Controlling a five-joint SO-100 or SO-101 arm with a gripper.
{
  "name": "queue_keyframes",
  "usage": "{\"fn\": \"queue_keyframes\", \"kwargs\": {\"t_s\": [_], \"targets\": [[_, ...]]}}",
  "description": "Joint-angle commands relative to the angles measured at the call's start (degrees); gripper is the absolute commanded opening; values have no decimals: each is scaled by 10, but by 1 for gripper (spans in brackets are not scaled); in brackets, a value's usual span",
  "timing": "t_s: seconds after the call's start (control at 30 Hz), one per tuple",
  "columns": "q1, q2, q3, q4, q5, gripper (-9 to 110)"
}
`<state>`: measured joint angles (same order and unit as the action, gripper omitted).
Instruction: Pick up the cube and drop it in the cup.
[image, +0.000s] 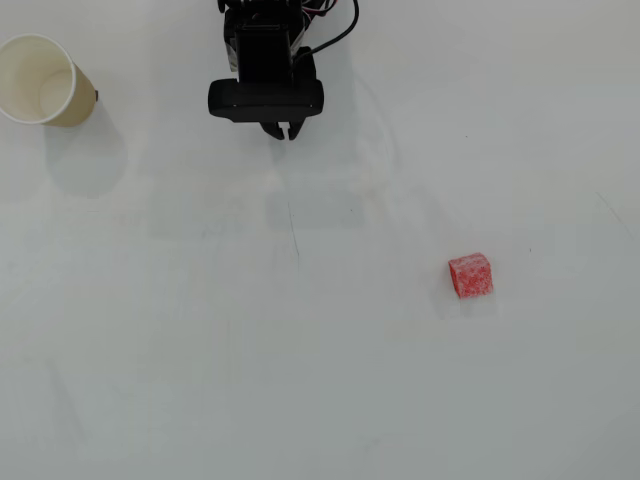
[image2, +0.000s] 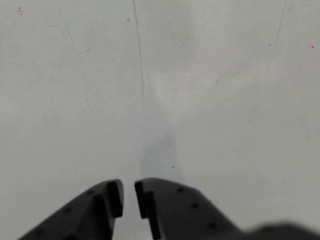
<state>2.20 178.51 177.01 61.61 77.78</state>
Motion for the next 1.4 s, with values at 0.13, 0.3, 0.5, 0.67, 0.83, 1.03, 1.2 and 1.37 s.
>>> {"fn": "queue_keyframes", "kwargs": {"t_s": [0.13, 0.3, 0.5, 0.67, 0.83, 1.03, 1.2, 1.37], "targets": [[2, 12, 18, 3, -1, 0], [2, 12, 18, 3, -1, 0], [2, 12, 18, 3, -1, 0], [2, 12, 18, 3, -1, 0], [2, 12, 18, 3, -1, 0], [2, 12, 18, 3, -1, 0], [14, 12, 18, 4, -1, 0], [8, 12, 18, -3, -1, 0]]}}
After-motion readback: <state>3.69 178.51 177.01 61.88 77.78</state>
